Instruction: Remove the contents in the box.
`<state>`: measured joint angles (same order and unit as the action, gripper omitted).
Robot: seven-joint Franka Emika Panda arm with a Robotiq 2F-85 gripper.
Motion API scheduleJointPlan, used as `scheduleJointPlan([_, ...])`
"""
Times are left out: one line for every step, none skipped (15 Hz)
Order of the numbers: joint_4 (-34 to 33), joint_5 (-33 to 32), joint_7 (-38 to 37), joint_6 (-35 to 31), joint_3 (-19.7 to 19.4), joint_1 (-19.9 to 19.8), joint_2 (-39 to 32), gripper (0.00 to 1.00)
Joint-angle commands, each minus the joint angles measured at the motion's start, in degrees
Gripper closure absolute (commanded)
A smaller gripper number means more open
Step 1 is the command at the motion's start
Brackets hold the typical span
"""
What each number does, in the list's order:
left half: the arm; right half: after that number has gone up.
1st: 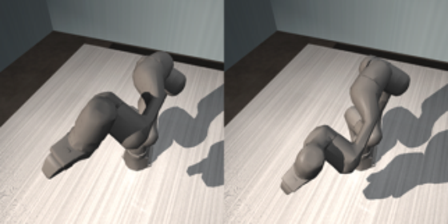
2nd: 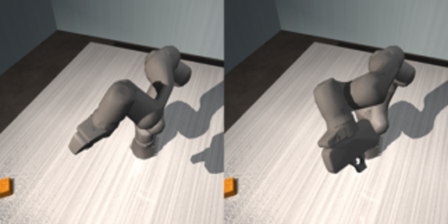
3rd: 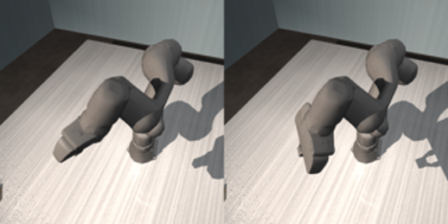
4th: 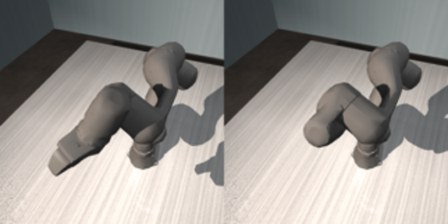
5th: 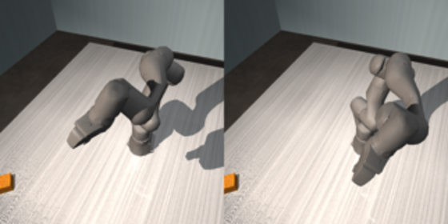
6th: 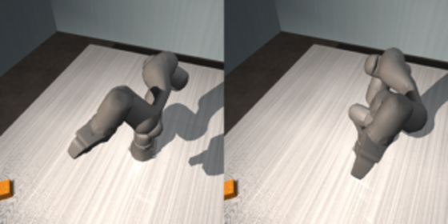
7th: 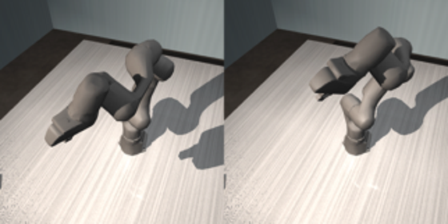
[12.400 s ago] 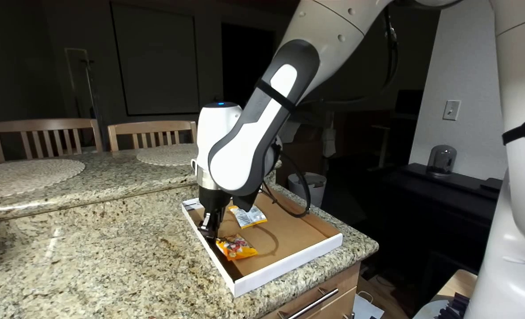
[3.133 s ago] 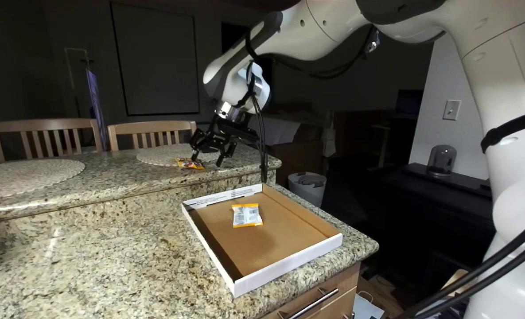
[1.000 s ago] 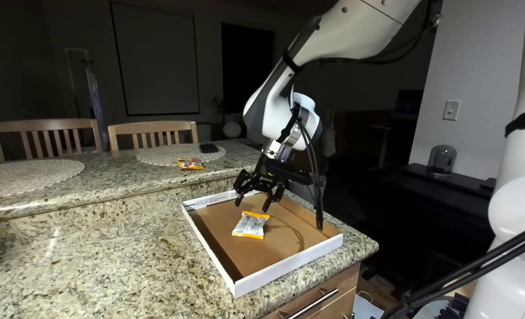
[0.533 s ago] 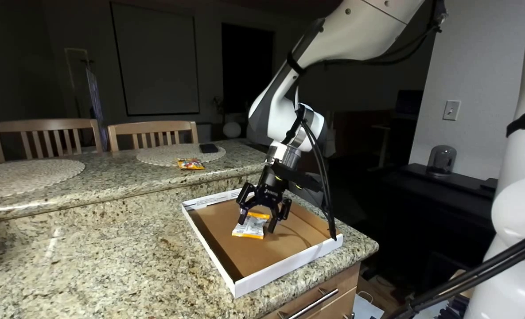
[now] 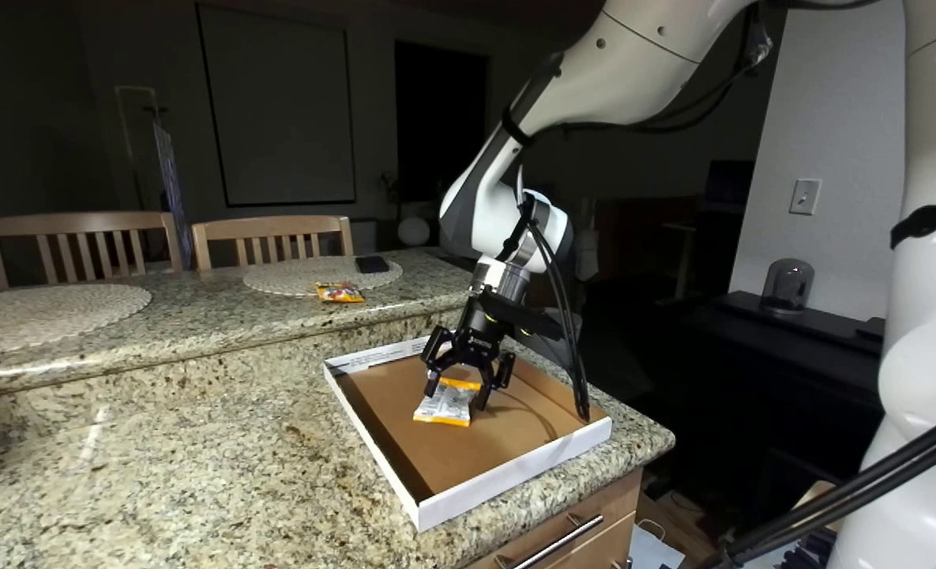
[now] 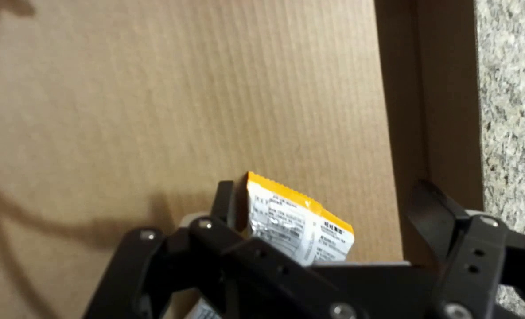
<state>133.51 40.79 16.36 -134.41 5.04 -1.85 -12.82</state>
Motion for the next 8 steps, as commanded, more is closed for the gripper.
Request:
scheduleJointPlan([-5.2,-2.7,-0.6,1.8,-0.2,0.6,-3.8,0.00])
scheduleJointPlan([-6.4,-2.9,-0.6,2.5,-0.2,0.5,-4.9,0.00])
scheduleJointPlan([-7.7,-2.9,-0.5,3.5,-0.1,0.2,-6.0,0.00])
scheduleJointPlan([-8.6,-3.0,-0.6,4.3,-0.1,0.1,-6.9,0.00])
scheduleJointPlan([-9.4,-3.0,-0.4,4.9,0.0,0.0,-7.7,0.00])
scheduleJointPlan([-10.0,-2.9,-0.1,5.1,0.1,-0.1,-8.4,0.00])
scheduleJointPlan([-10.6,-2.8,0.2,5.2,0.2,-0.2,-8.9,0.00])
scheduleJointPlan([-11.0,-2.9,0.2,5.1,0.2,-0.1,-9.4,0.00])
